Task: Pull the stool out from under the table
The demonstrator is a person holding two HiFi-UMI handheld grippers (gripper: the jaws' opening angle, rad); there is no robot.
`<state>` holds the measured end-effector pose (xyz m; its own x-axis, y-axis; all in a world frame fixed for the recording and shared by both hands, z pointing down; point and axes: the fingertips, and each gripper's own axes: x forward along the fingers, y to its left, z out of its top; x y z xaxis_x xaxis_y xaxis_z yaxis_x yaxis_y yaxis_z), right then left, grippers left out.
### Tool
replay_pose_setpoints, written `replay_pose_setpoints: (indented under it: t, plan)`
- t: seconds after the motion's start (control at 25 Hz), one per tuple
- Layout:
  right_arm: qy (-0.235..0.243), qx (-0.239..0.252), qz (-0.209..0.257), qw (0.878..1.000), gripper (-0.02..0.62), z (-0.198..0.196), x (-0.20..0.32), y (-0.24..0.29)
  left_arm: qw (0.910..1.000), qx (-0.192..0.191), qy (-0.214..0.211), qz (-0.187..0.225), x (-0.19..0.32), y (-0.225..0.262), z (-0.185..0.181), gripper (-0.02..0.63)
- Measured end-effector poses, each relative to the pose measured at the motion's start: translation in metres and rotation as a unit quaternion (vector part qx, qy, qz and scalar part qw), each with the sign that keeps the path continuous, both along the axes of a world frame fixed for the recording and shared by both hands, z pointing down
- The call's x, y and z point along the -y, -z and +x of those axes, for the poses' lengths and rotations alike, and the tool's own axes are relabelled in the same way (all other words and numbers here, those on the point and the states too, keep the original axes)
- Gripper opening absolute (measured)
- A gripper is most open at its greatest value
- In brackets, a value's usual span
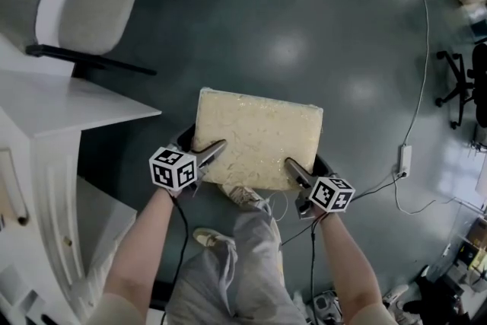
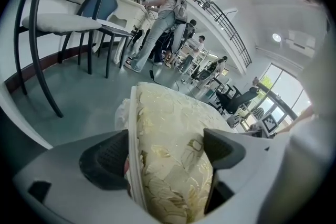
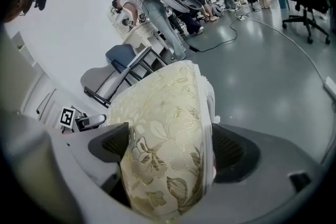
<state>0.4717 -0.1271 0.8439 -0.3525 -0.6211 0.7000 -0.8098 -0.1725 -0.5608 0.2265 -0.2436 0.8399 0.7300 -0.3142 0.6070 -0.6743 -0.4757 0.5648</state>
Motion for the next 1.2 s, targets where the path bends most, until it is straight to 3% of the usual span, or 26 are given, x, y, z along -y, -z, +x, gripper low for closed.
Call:
replay_pose_setpoints:
  t: [0.2, 0.32, 0.36, 0.4, 0.44, 0.52, 0.64, 0.84, 1.04, 1.2]
  plan:
    - [0.037, -0.053, -0.027, 0.998, 0.505, 0.000, -0.001, 0.018, 0.9983, 0.049, 0.032, -0.001, -0.005, 0.009, -0.012, 0.437]
    - [0.050, -0.077, -0.011, 0.996, 0.500, -0.003, 0.007, 0.045, 0.9968, 0.062, 0.050, 0.005, -0.005, 0.028, -0.021, 0.437]
    - [0.053, -0.088, 0.003, 0.995, 0.453, -0.005, 0.012, 0.058, 0.9967, 0.061, 0.052, 0.004, -0.006, 0.036, -0.024, 0.436]
    - [0.057, -0.098, 0.018, 0.993, 0.349, -0.008, 0.016, 0.074, 0.9968, 0.061, 0.052, 0.005, -0.008, 0.044, -0.026, 0.436]
    - [0.061, -0.105, 0.032, 0.992, 0.300, -0.012, 0.021, 0.090, 0.9969, 0.060, 0.050, 0.008, -0.011, 0.055, -0.027, 0.434]
    - [0.067, -0.111, 0.060, 0.990, 0.257, -0.021, 0.027, 0.124, 0.9971, 0.056, 0.048, 0.021, -0.013, 0.080, -0.028, 0.423]
    - [0.087, -0.122, 0.094, 0.984, 0.212, -0.039, 0.034, 0.175, 0.9958, 0.061, 0.038, 0.057, -0.012, 0.125, -0.031, 0.314]
    - [0.116, -0.142, 0.136, 0.974, 0.147, -0.060, 0.035, 0.253, 0.9934, 0.039, 0.031, 0.103, -0.015, 0.200, -0.031, 0.268]
    - [0.128, -0.136, 0.183, 0.965, 0.089, -0.077, 0.035, 0.353, 0.9860, 0.035, 0.077, 0.144, -0.013, 0.292, -0.053, 0.161]
    - [0.159, -0.126, 0.212, 0.956, 0.056, -0.095, 0.030, 0.442, 0.9793, 0.042, 0.093, 0.175, -0.023, 0.372, -0.065, 0.131]
